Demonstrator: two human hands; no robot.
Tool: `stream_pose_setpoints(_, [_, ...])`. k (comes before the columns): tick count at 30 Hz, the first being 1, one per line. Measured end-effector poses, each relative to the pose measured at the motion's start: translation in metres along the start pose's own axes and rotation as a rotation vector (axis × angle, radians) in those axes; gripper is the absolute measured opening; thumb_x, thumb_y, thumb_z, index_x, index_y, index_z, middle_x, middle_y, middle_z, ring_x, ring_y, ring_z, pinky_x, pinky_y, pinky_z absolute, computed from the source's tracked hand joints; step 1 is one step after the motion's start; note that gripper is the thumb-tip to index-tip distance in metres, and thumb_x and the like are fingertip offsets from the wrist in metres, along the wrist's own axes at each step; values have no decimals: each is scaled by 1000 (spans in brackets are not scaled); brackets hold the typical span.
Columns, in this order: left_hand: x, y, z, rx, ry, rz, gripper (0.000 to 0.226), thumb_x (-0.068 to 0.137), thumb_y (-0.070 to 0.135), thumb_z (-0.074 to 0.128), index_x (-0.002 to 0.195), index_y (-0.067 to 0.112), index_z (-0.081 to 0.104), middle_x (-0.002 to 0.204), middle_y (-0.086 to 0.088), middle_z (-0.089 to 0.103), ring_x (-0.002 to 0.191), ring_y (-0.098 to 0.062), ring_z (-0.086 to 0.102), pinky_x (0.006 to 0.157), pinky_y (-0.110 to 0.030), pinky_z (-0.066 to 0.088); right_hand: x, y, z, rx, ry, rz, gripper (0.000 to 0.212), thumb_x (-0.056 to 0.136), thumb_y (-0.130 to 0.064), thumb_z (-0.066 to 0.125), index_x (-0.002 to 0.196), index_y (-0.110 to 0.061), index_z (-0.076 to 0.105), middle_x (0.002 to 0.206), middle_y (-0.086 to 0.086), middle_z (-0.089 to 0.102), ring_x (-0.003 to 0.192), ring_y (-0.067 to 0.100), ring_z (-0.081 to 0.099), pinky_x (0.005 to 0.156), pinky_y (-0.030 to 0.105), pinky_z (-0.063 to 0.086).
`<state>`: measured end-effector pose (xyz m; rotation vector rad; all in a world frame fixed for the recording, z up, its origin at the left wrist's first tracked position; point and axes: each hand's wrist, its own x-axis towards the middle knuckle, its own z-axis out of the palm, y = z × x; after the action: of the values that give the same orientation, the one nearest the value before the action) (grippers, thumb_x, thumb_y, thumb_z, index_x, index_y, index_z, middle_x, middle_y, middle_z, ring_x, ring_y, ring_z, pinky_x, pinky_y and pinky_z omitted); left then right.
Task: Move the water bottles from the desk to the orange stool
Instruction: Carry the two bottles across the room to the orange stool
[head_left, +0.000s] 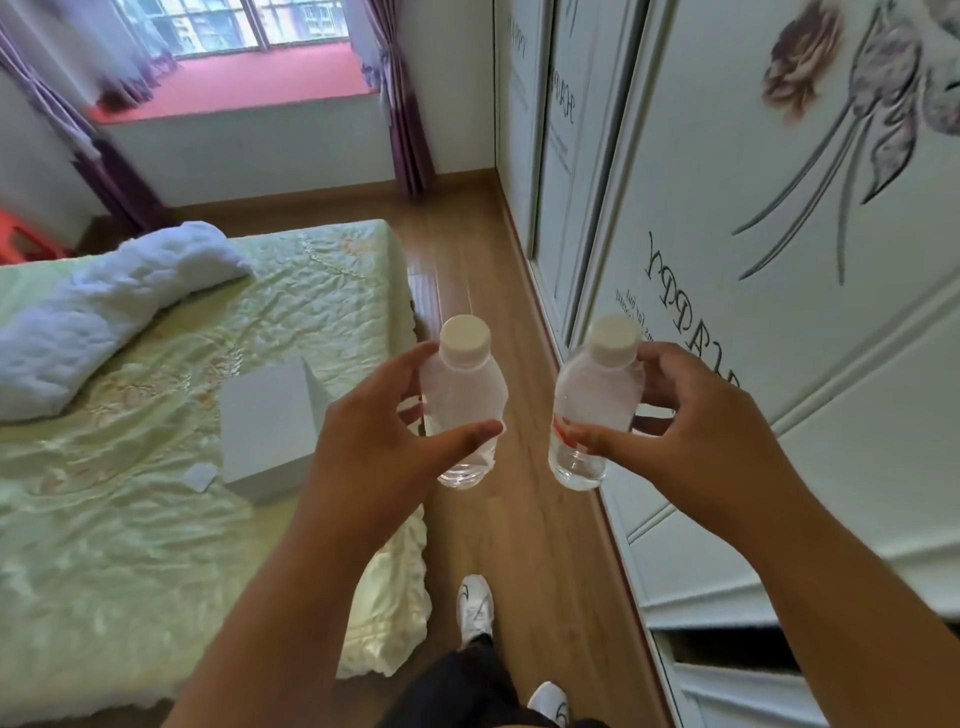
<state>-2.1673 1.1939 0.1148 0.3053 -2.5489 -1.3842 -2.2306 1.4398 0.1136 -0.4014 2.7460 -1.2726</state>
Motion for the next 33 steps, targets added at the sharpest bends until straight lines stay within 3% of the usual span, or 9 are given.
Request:
stream_pose_setpoints(3, [23, -3, 10, -2, -22, 0, 94, 56, 57, 88, 142, 35, 56, 128, 19, 67, 113, 1, 65, 99, -32, 56, 23, 7, 0, -9, -9, 8, 82, 63, -57, 86, 133, -35, 50, 119, -19, 63, 101, 1, 64, 83, 11, 47])
stream_pose_setpoints(6, [51, -9, 16, -30, -41, 3, 93, 56, 56, 89, 141, 34, 57, 127, 19, 68, 112, 4, 65, 99, -28, 55, 51, 8, 2, -29, -8, 15, 79, 63, -58, 85, 130, -40, 48, 113, -24, 59, 91, -13, 58, 69, 0, 43])
stream_pose_setpoints(9, [88, -14, 16, -51, -64, 1, 93, 57, 55, 89, 141, 34, 56, 128, 19, 67, 113, 6, 64, 100, -24, 54, 83, 3, 6, -41, 12, 17, 80, 62, -60, 84, 131, -42, 47, 114, -26, 57, 91, -19, 54, 70, -1, 42])
stream_pose_setpoints(14, [149, -24, 6, -58, -71, 28, 92, 59, 56, 87, 142, 36, 54, 134, 18, 64, 121, -6, 62, 104, -38, 53, 142, -13, 21, -65, 35, 5, 82, 63, -60, 83, 134, -41, 46, 117, -26, 57, 93, -19, 53, 70, -1, 41])
stream_pose_setpoints(18, [193, -35, -7, -55, -58, 46, 88, 61, 52, 88, 141, 39, 53, 135, 18, 62, 120, -6, 61, 104, -36, 53, 182, -29, 37, -59, 77, -7, 83, 62, -64, 82, 134, -41, 47, 114, -29, 57, 94, -17, 55, 79, 7, 43])
stream_pose_setpoints(21, [218, -44, -15, -59, -54, 53, 87, 62, 49, 90, 140, 39, 53, 134, 18, 62, 119, -6, 61, 103, -33, 53, 206, -37, 49, -50, 74, -16, 83, 62, -65, 82, 133, -41, 48, 112, -30, 57, 93, -17, 56, 72, 2, 43])
stream_pose_setpoints(25, [239, -57, -28, -76, -32, 25, 90, 61, 50, 90, 143, 38, 53, 134, 19, 63, 120, -5, 62, 104, -34, 53, 236, -44, 63, -40, 41, -20, 80, 62, -62, 82, 131, -40, 48, 113, -28, 57, 96, -8, 60, 78, 7, 46])
stream_pose_setpoints(28, [256, -66, -34, -84, -13, -1, 89, 60, 49, 91, 141, 38, 55, 132, 20, 65, 118, -3, 63, 103, -34, 54, 262, -48, 75, -21, 3, -32, 78, 60, -63, 81, 128, -45, 47, 110, -34, 55, 92, -16, 56, 68, -2, 43])
stream_pose_setpoints(33, [287, -82, -37, -64, 9, -60, 91, 59, 53, 89, 142, 38, 55, 133, 19, 64, 120, -5, 63, 103, -37, 54, 310, -46, 92, 4, -68, -40, 80, 60, -64, 79, 130, -45, 45, 115, -27, 55, 99, -6, 58, 69, -2, 40])
